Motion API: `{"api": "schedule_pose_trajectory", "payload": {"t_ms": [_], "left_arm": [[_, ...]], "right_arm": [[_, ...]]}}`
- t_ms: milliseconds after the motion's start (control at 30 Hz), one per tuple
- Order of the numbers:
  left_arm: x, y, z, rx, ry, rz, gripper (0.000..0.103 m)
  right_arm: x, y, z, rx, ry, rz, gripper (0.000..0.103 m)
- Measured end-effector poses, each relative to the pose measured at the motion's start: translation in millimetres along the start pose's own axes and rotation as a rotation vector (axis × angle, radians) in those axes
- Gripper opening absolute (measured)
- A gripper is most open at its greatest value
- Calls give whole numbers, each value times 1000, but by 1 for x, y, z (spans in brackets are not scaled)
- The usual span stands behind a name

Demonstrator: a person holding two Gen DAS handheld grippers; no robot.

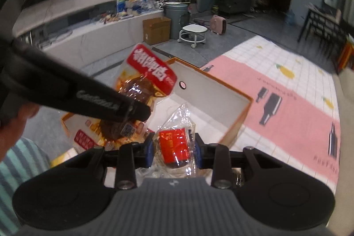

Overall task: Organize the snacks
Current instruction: 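Lift and carry the meat pack and clear bag toward the box with both tools, then open the left tool to drop the meat pack while the right tool releases the clear bag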

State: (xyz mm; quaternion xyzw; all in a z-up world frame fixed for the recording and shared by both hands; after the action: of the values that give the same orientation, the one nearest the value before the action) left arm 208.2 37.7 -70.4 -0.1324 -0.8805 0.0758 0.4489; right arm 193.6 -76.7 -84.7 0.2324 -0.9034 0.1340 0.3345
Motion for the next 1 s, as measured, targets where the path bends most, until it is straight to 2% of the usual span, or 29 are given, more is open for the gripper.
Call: {"api": "schedule_pose_trajectory", "payload": {"t_ms": [233, 433, 633, 1000], "left_arm": [[-32, 22, -8, -62, 59, -47, 18], [-55, 37, -2, -85, 123, -73, 18], [-70, 48, 0, -86, 150, -81, 18], [-94, 60, 10, -81, 222, -88, 18]], "right_arm": [[-39, 9, -7, 156, 9, 47, 32], [-73, 12, -7, 270, 33, 79, 32], [-96, 17, -2, 357, 47, 97, 32], [-126, 23, 10, 432, 120, 126, 33]]}}
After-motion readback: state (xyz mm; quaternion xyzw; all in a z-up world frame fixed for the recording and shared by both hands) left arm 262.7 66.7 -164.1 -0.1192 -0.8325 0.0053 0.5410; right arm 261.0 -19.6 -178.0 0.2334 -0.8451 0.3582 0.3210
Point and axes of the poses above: each gripper's, at about its wrist camera, not at the fingertips, and x roughly against the way its jaws point, y to its left, z to its underside, the point moved 10 cm from there along -x, roughly the way its jaws point, and after that the axes turned 9 degrees about z, right-handed, at the moved point
